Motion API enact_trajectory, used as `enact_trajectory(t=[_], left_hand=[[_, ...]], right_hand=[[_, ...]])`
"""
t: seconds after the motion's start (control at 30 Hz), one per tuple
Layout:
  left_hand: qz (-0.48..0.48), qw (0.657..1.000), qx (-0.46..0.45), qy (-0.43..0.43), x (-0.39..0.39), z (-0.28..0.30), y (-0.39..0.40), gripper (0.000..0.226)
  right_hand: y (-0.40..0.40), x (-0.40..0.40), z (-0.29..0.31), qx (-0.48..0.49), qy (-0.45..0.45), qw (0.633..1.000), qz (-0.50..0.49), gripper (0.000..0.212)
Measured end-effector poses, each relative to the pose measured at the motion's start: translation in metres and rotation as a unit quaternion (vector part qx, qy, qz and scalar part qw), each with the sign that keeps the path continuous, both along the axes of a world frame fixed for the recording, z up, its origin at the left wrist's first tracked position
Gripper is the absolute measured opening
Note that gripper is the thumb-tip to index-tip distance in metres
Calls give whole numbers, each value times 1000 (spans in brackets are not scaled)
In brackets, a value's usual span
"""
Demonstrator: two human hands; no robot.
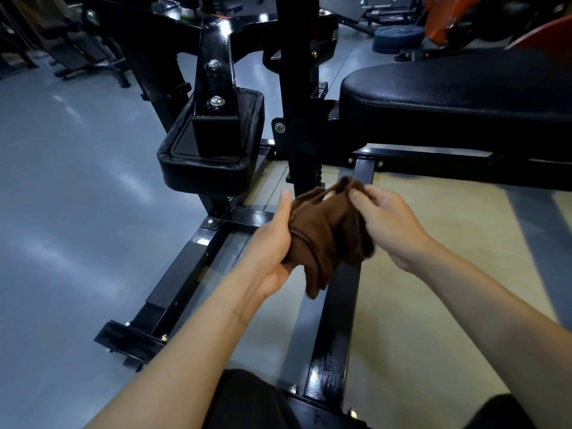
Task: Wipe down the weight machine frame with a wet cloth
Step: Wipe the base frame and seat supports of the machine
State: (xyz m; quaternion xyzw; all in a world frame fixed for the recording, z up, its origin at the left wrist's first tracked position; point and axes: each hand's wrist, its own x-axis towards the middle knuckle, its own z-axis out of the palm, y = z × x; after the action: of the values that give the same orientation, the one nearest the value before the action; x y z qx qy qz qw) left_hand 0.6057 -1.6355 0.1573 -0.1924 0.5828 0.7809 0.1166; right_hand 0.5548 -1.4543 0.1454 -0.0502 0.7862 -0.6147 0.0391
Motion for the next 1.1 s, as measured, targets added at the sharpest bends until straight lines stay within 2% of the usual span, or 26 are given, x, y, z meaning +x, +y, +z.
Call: enact_trajectory(t=[0.17,0.3,0.4,0.5,0.6,0.73,0.87,1.0,1.1], left_hand=[[-28,998,-53,-13,-1,-7,-1,40],[-26,996,-83,-2,-5,-18,-9,23],[1,996,-84,-5,-10,-22,-12,29],[2,996,-82,-20,-11,-24,-13,20],[-43,991,-126,-12,-10,-24,-9,45],[-127,974,-177,63,-8,-16,4,43],[-152,973,-143,98,-6,-15,10,41],[-145,975,-125,111,-7,-19,7,45],[-161,979,-92,84,-6,-19,6,46]], right_hand=[[3,0,11,-122,-179,976,-34,28],[9,2,15,-166,-244,955,-29,34],[13,3,18,-194,-265,944,-26,36],[17,3,22,-227,-277,934,-8,40],[23,5,26,-229,-269,935,24,43],[23,7,27,-218,-267,936,74,47],[24,8,33,-234,-263,931,97,48],[28,3,33,-220,-225,946,80,47],[31,2,27,-193,-165,965,61,38]])
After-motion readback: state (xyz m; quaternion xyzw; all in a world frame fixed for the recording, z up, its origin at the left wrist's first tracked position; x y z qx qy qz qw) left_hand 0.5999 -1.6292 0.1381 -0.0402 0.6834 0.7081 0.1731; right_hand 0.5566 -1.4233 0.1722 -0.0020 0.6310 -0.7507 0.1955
